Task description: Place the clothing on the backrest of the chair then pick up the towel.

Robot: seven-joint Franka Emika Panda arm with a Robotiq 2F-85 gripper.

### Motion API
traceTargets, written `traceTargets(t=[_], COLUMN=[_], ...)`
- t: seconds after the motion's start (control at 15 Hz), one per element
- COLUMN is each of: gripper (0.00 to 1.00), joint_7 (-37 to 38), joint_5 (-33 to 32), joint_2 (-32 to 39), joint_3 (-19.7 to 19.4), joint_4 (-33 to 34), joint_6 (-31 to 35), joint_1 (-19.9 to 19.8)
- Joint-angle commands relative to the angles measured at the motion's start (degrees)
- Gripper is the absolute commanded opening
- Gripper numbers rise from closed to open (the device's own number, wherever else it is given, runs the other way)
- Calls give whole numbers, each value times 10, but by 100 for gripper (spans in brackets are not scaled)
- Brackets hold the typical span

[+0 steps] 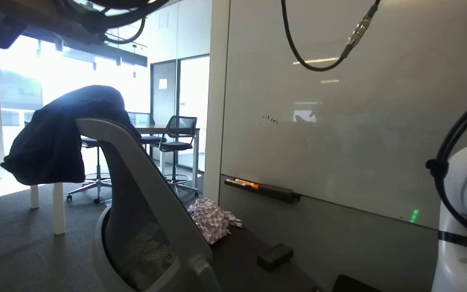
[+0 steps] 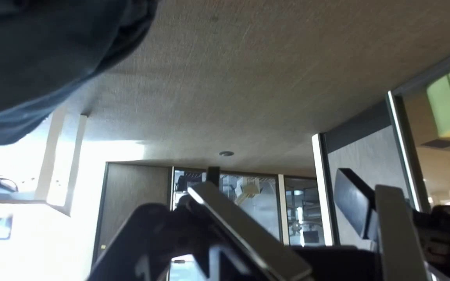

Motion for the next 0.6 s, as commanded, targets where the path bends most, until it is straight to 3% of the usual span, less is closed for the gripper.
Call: traceTargets(t=[0.0, 0.33, 0.53], gripper=[100, 100, 100], joint_7=[67, 76, 111], joint_5=[-37, -73, -140], joint_2=[-70, -108, -110], joint_3=[-10, -77, -104], joint_4=[16, 5, -9], joint_6=[-15, -1, -12], joint_1=[-24, -111, -182])
